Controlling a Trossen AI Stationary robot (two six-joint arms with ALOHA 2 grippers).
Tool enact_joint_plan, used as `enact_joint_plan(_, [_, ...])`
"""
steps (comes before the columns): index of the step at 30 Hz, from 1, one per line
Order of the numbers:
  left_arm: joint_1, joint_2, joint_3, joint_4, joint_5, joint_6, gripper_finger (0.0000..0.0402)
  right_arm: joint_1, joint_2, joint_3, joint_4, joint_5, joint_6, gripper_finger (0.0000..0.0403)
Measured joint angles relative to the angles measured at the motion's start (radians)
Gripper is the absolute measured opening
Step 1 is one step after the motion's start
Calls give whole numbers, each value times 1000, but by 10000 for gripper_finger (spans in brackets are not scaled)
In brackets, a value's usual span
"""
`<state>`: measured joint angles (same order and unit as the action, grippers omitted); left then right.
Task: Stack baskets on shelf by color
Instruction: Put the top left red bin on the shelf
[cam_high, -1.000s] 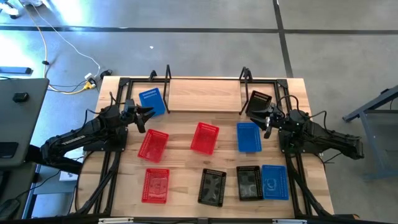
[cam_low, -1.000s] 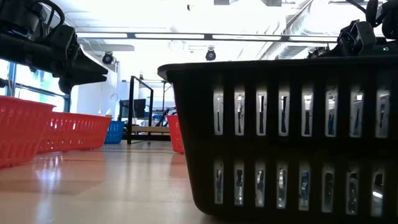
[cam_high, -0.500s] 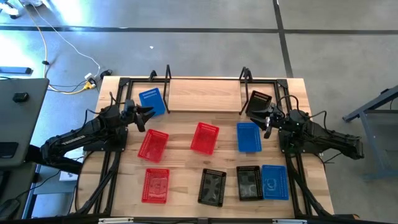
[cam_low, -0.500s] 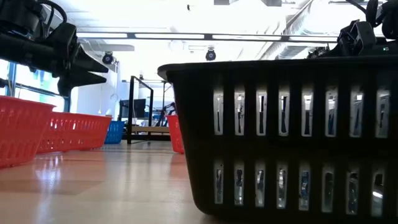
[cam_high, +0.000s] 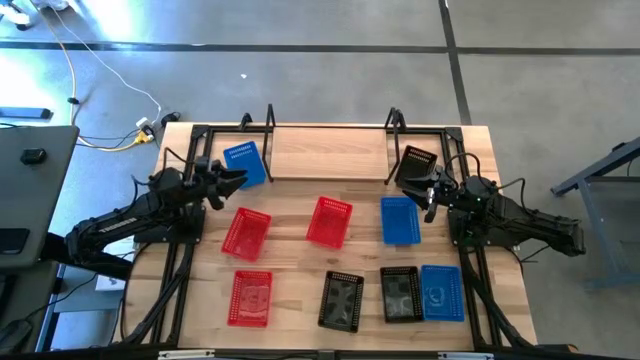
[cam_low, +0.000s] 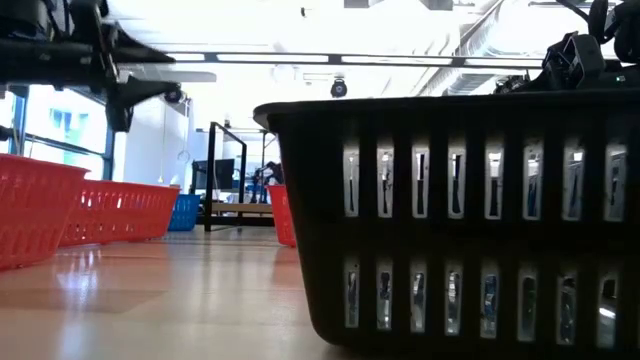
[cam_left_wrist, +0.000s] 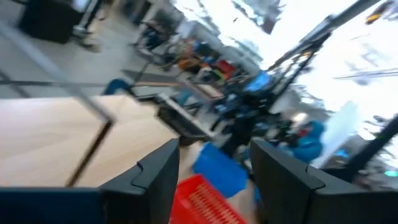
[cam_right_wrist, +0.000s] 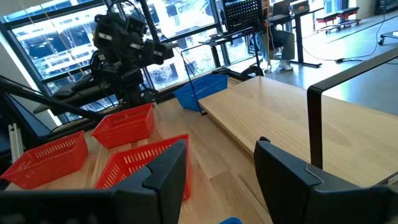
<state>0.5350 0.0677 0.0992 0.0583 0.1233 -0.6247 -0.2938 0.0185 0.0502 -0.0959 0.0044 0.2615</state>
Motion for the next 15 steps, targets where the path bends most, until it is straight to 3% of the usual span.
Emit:
enact_joint_plan(7, [0, 45, 138, -7, 85, 32, 171, 0, 0, 0, 0, 0, 0, 171])
enact_joint_plan(15, [0, 211, 363, -138, 163, 116, 169, 0, 0, 0, 0, 0, 0, 171])
